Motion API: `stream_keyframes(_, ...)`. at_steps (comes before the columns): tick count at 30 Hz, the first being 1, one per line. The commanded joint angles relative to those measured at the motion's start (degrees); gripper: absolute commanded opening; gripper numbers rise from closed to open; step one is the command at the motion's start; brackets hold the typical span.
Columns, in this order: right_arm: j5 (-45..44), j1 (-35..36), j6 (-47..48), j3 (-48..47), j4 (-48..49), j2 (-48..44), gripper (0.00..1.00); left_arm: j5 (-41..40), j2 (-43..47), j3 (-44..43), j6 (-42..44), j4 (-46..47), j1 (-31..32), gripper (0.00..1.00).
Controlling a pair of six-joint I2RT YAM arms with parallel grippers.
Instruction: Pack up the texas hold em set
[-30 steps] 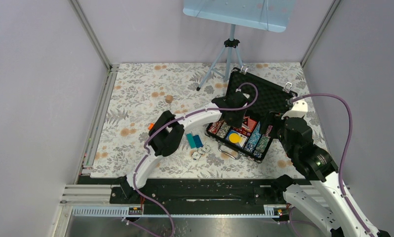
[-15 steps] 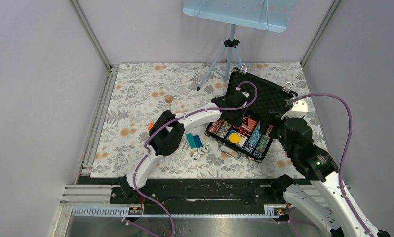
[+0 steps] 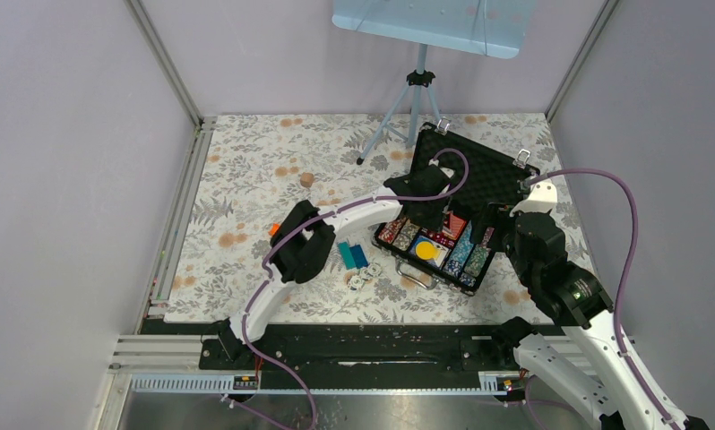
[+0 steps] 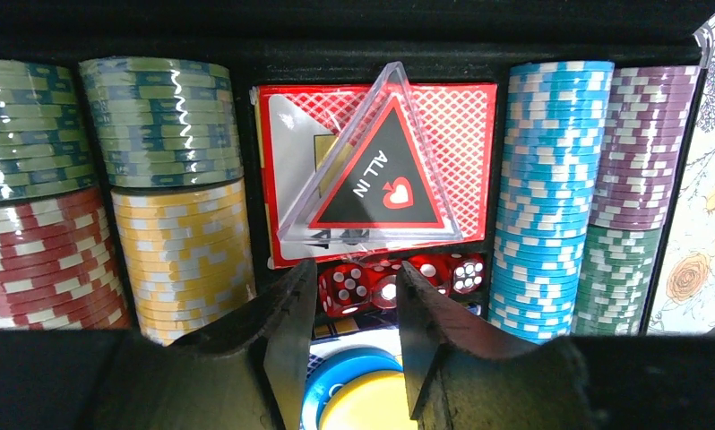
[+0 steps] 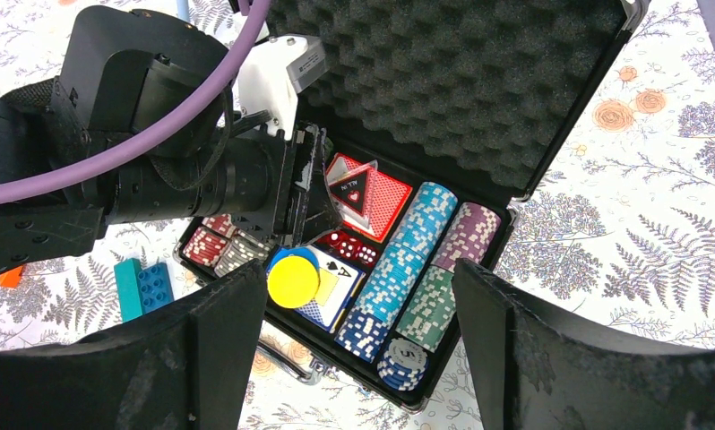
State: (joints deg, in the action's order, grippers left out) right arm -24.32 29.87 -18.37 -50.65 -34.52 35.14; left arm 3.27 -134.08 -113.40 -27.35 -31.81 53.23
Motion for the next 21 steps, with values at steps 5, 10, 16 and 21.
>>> stream_keyframes(5, 0.84, -0.24, -0.74, -0.3, 0.27, 0.31, 0.82, -0.25, 2.69, 1.58, 0.68, 1.58, -0.39, 0.39)
stream_keyframes(10, 0.84, -0.25, -0.66, -0.41, 0.32, 0.41, 0.82, -0.18, 4.9, 1.74, 0.55, 1.77, -0.67, 0.4)
stream_keyframes(16, 0.79, -0.25, -0.79, -0.66, 0.31, 1.06, 0.82, 0.1, 10.31, 2.22, 0.21, 3.92, -0.63, 0.41)
stream_keyframes(21, -1.12, -0.25, -0.22, -0.86, 1.09, 1.67, 0.83, -0.69, 16.06, 3.96, 0.37, 4.52, -1.03, 0.45)
